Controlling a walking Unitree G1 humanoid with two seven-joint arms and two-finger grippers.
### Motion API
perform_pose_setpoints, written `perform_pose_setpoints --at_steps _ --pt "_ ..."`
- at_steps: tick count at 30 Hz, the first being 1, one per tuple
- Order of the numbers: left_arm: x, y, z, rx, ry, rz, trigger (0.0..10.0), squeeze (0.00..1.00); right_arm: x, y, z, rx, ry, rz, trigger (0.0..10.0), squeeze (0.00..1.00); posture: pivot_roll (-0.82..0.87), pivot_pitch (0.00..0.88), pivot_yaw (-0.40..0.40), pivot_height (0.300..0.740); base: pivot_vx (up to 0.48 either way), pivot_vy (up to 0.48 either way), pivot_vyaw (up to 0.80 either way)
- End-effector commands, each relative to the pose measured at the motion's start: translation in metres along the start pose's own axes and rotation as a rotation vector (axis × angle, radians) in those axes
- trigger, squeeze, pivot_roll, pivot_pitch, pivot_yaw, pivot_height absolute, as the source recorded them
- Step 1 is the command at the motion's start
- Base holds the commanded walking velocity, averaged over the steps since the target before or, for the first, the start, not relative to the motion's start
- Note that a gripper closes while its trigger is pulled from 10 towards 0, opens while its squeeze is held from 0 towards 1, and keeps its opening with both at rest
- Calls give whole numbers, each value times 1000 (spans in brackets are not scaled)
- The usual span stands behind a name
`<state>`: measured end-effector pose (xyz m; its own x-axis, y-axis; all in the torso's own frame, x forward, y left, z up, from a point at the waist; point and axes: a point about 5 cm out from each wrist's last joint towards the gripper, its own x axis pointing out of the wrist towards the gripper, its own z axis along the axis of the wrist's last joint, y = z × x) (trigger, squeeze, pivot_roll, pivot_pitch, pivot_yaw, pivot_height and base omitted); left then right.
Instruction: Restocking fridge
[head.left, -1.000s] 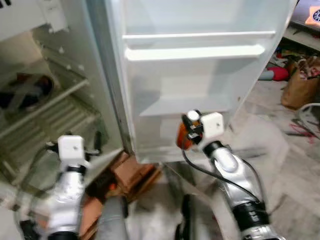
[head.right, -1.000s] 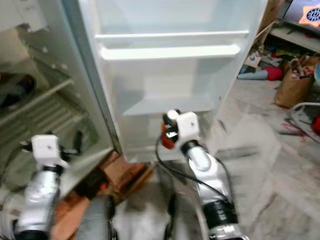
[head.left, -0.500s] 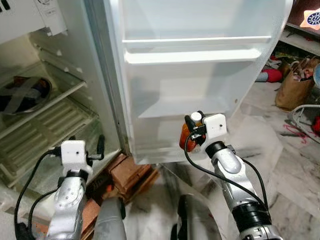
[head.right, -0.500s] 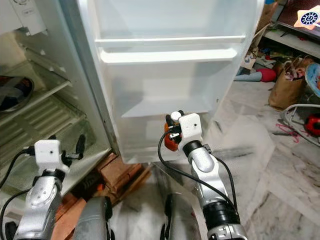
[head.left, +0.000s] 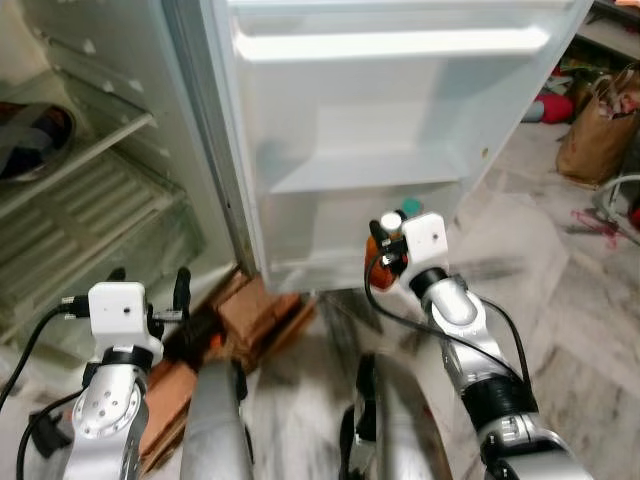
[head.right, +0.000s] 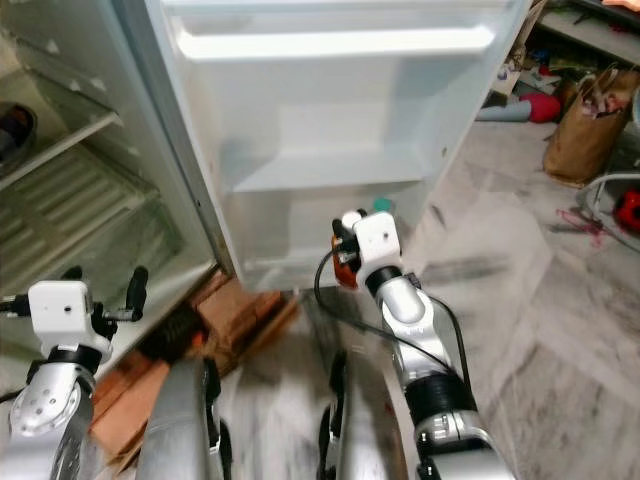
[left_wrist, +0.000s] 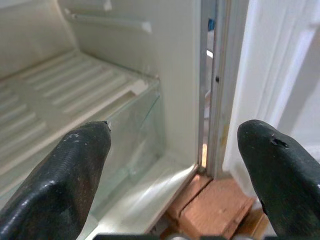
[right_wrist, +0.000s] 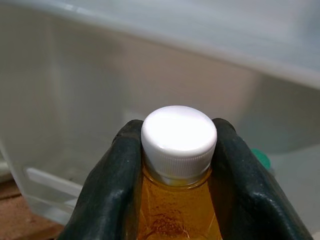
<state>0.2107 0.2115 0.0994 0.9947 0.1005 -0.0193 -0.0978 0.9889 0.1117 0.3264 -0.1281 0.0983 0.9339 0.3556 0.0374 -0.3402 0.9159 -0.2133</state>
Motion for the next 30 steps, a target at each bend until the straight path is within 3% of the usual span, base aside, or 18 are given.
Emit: perform_pose_setpoints --at_steps 1,10,14,17,25,30 --pt "-8 2 7 0 2 8 10000 0 9 3 12 -84 -70 40 10000 0 136 298 -50 583 0 0 0" --pt "-27 5 20 17 19 16 10000 0 37 10 46 -246 -204 87 10000 0 198 375 -48 583 0 0 0" --pt "-39 5 26 22 43 17 10000 0 52 10 62 -371 -247 73 10000 0 227 412 -42 583 0 0 0" --pt "-44 4 27 22 65 15 10000 0 54 11 57 -387 -210 68 10000 0 235 426 -42 583 0 0 0" --pt "-54 6 29 6 113 37 10000 0 46 -5 15 -208 44 -68 10000 0 261 446 -52 583 0 0 0" --pt "-52 7 30 7 116 40 10000 0 41 -11 4 -267 112 -109 10000 0 262 440 -48 583 0 0 0"
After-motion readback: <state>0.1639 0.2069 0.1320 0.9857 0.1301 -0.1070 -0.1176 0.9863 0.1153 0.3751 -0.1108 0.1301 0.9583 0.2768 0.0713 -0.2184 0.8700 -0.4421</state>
